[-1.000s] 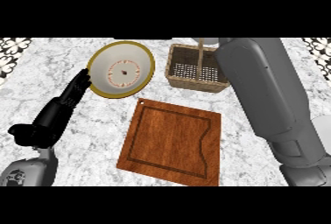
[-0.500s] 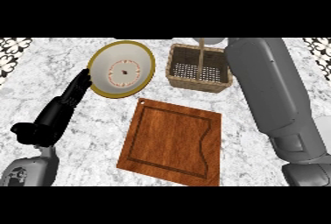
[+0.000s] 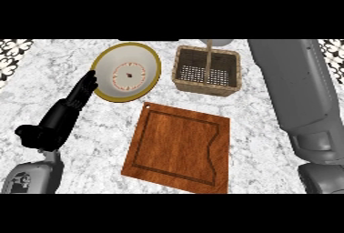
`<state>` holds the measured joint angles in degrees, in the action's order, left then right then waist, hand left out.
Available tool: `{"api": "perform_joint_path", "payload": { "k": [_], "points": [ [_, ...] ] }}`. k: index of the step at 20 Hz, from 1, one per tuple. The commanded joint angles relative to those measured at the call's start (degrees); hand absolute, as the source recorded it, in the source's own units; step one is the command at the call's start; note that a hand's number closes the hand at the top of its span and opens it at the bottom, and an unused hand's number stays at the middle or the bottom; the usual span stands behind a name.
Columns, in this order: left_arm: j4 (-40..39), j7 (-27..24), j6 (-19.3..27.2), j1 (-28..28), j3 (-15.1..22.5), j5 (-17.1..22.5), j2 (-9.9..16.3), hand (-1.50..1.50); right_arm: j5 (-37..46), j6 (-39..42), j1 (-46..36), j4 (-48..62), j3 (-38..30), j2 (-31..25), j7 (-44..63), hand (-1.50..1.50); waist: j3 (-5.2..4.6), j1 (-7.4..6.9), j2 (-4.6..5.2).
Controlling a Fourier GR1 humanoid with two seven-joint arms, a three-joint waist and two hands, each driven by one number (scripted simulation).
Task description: Pick the can from the cutting board and place it in the basket
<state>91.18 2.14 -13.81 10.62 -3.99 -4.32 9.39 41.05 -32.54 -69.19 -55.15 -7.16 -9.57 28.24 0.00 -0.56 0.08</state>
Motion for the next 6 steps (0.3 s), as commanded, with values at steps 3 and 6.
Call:
{"api": "perform_joint_path", "payload": {
  "k": [3, 6],
  "points": [
    [-2.2, -0.4, -0.4, 1.9, -2.4, 0.6, 1.8, 0.0, -4.5, -1.1, -2.8, -3.3, -5.5, -1.6, 4.5, -1.5, -0.01, 0.55, -0.13],
    [0.5, -0.8, -0.2, -1.4, -1.0, 0.2, 0.6, 0.0, -8.2, 2.4, 4.5, -11.1, -6.0, -1.9, 6.2, -1.5, 0.02, 0.92, -0.41]
  ]
}}
